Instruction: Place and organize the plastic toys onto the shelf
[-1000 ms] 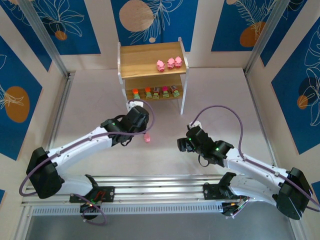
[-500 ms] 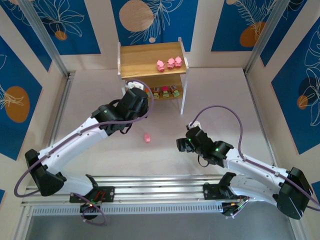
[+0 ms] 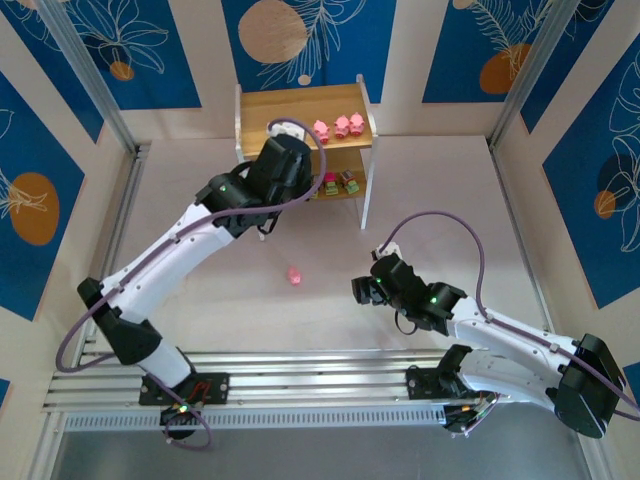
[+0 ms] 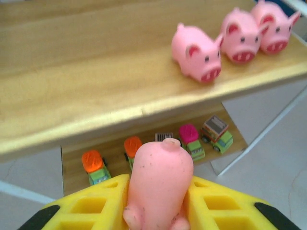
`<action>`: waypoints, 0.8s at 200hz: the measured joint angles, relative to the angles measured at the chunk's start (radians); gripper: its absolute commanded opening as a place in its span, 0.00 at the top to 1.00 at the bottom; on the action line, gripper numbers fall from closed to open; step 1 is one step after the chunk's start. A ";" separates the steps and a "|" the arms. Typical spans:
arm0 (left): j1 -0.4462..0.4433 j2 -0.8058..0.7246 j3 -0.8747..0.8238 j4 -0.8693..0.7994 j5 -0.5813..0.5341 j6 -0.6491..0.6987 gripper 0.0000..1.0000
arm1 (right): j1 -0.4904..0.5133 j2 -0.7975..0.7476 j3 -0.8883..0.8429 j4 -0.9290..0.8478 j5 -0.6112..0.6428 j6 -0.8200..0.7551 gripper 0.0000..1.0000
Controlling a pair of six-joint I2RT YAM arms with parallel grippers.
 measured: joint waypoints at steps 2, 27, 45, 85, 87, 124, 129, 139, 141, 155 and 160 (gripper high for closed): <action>0.002 0.005 0.009 0.000 0.000 0.001 0.69 | 0.000 0.000 0.000 0.000 0.000 0.000 0.10; 0.028 0.060 0.105 -0.014 0.004 0.016 0.69 | 0.000 0.000 0.000 0.000 0.000 0.000 0.10; 0.047 0.099 0.169 -0.024 0.008 0.025 0.69 | 0.000 0.000 0.000 0.000 0.000 0.000 0.10; 0.087 0.183 0.296 -0.045 0.034 0.028 0.68 | 0.000 0.000 0.000 0.000 0.000 0.000 0.10; 0.089 0.188 0.302 -0.046 0.034 0.028 0.68 | 0.000 0.000 0.000 0.000 0.000 0.000 0.10; 0.117 0.248 0.377 -0.056 0.056 0.027 0.68 | 0.000 0.000 0.000 0.000 0.000 0.000 0.10; 0.121 0.253 0.382 -0.059 0.060 0.027 0.68 | 0.000 0.000 0.000 0.000 0.000 0.000 0.10; 0.127 0.262 0.387 -0.061 0.066 0.027 0.68 | 0.000 0.001 0.000 0.000 0.000 0.000 0.10; 0.129 0.263 0.388 -0.061 0.068 0.027 0.68 | 0.000 0.001 0.000 0.000 0.000 0.000 0.10; 0.137 0.270 0.390 -0.066 0.076 0.026 0.68 | 0.000 0.001 0.000 0.000 0.000 0.000 0.10; 0.140 0.272 0.390 -0.067 0.080 0.024 0.67 | 0.000 0.002 0.000 0.000 0.000 0.000 0.10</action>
